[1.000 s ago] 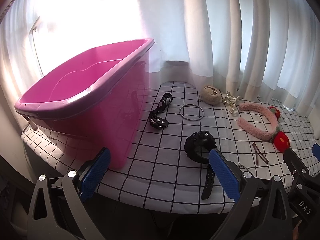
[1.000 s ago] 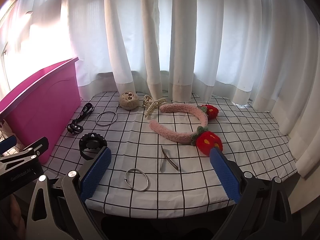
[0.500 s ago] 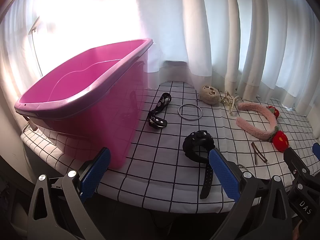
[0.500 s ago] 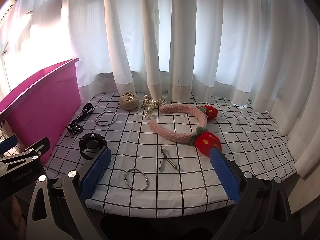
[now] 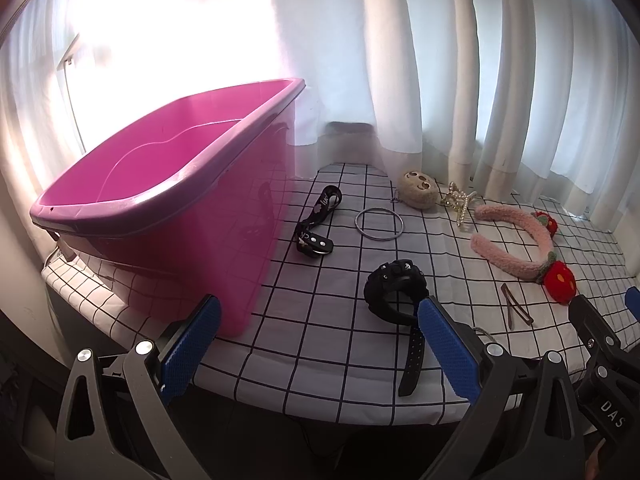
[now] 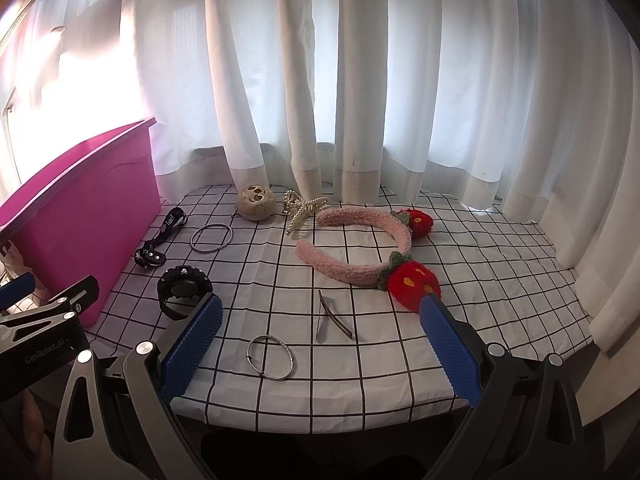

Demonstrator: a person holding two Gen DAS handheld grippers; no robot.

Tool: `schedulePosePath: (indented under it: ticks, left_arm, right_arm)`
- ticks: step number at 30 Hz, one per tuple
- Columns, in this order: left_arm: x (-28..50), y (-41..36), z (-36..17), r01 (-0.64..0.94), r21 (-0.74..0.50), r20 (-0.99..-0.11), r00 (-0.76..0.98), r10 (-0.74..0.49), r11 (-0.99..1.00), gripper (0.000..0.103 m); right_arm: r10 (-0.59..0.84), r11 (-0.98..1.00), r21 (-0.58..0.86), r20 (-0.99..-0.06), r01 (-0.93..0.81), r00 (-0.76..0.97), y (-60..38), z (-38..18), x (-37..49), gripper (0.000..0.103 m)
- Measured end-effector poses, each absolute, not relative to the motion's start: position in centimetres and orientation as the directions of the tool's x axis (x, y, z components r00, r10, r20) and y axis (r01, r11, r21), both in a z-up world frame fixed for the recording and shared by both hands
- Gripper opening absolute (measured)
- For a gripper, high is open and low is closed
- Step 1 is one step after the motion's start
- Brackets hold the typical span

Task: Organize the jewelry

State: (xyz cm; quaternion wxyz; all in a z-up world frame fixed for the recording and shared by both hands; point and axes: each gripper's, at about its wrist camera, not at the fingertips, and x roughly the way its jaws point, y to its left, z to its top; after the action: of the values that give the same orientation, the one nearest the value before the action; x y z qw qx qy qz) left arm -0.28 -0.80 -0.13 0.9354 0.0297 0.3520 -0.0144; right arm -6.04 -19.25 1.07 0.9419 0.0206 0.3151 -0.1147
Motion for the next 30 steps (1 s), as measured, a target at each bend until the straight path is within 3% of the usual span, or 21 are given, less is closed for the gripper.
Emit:
schedulePosePath:
  ticks: [23,30]
  left_arm:
    - [-0.6,-0.8,-0.6,0.046,0.046,-0.666,0.746,-0.004,0.998,0.097]
    - [0.4,-0.4,-1.8,0.048,0.023,-0.707,0.707,-0.017,0.999,0.097]
  right_arm:
    - [-0.199,0.973,-0.028,-0.608,0.230,0.769,-19.4,0.6,-5.8,0.094]
    - [-0.197,0.973,-0.025,-0.615,0.231,0.764,-20.1,-0.1,-5.7,0.094]
